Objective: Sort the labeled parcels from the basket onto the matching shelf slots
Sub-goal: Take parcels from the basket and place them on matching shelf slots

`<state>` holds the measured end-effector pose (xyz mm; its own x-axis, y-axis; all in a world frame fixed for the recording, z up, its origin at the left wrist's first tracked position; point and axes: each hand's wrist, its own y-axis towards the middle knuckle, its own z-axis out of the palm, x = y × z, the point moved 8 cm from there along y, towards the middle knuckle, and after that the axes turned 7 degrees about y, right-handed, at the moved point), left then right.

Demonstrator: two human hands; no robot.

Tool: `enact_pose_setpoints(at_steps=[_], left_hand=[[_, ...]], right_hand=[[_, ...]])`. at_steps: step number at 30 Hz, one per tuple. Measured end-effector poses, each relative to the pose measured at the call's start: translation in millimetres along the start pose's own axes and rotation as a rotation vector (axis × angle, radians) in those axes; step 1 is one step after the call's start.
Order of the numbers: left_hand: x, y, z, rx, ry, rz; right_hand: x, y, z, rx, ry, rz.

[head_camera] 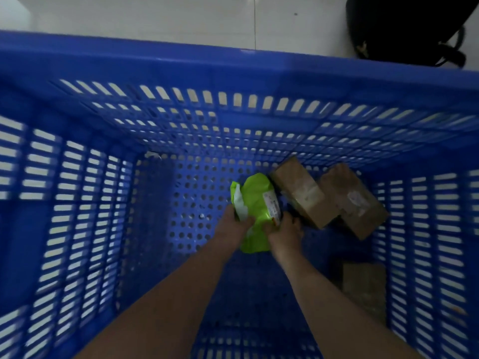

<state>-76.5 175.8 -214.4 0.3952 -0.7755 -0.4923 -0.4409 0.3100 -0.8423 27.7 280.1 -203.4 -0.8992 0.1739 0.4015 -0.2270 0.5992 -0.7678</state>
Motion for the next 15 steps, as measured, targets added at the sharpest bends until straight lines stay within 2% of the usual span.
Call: enact_pose_setpoints(at_steps=[4,8,15], left_hand=[[-3,-13,-16,-0.034,0.003,-0.001],[-20,-68,-44,-0.045,-0.057,-0.009],[-136,-209,-111,-0.076,-0.147,0.085]], right_hand=[[0,-12,0,0.091,0.146,0.047],[23,-63,-22,0.209,0.33,0.052],[142,-188,-107,0.231,0.395,-0.06]])
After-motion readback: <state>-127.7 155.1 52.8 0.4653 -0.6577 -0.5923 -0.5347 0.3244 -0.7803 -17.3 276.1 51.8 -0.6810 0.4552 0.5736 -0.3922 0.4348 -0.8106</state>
